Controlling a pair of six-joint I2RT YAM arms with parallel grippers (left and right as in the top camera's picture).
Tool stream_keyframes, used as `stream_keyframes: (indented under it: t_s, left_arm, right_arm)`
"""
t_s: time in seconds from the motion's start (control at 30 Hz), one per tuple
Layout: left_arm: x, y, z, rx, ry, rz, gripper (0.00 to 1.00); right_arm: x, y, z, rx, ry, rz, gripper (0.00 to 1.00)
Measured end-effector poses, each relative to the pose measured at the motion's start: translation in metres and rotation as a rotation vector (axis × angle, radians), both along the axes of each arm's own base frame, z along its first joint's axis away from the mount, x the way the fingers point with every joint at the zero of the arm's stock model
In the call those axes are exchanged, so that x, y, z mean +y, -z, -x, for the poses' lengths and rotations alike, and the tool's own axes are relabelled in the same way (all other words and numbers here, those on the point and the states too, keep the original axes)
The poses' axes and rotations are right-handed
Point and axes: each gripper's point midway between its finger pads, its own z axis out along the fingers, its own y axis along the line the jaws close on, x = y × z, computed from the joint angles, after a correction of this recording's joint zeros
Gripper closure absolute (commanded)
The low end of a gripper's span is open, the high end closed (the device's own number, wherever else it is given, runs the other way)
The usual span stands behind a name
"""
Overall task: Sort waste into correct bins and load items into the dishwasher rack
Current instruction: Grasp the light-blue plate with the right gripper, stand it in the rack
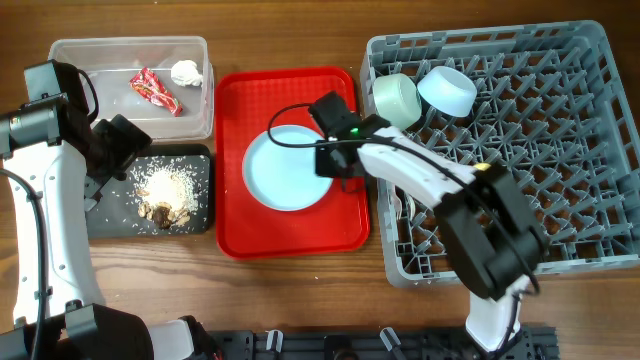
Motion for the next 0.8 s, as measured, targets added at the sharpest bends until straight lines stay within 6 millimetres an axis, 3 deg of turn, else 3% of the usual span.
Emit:
stream_keyframes:
  t_s: [0.03,0.07,0.1,0.13,0.2,0.23,0.33,0.4,0.5,0.57,0.8]
  left_arm:
    - [0.000,0.000,0.000,0.000,0.000,0.000,0.00]
    - [0.000,0.000,0.000,0.000,0.000,0.000,0.00]
    - [0.000,0.000,0.000,0.000,0.000,0.000,0.00]
    - [0.000,0.000,0.000,0.000,0.000,0.000,0.00]
    - [0.000,0.000,0.000,0.000,0.000,0.000,0.00]
    - [0.000,0.000,0.000,-0.002,0.000,0.000,0.00]
    - [0.000,0.000,0.000,-0.001,0.000,0.000,0.00]
    - [0.000,0.000,0.000,-0.001,0.000,0.000,0.00]
    - [0.000,0.000,-0.001,-0.003,0.000,-0.001,0.00]
    - [0.000,0.000,-0.001,-0.003,0.000,-0.001,0.00]
    - [0.000,0.000,-0.001,-0.004,0.000,-0.001,0.00]
  right_arm:
    - [-0.011,-0.012,-0.001,-0.027,-0.001,0.028,0.96]
    - [-0.024,-0.039,-0.005,-0.092,-0.004,0.060,0.96]
    - [-0.034,-0.072,-0.012,-0.178,0.004,0.067,0.96]
    - [-0.060,-0.134,-0.019,-0.332,0.026,0.079,0.96]
    - [-0.094,-0.183,-0.020,-0.452,0.069,0.110,0.95]
    - [-0.124,-0.213,-0.020,-0.535,0.109,0.162,0.96]
    - [-0.202,-0.259,-0.011,-0.655,0.223,0.415,0.96]
    - [-0.250,-0.266,0.009,-0.605,0.255,0.686,0.96]
    - [-0.272,-0.252,0.039,-0.470,0.273,0.805,0.96]
    - [-0.274,-0.241,0.044,-0.421,0.294,0.815,0.96]
    - [-0.260,-0.199,0.032,-0.304,0.280,0.785,0.96]
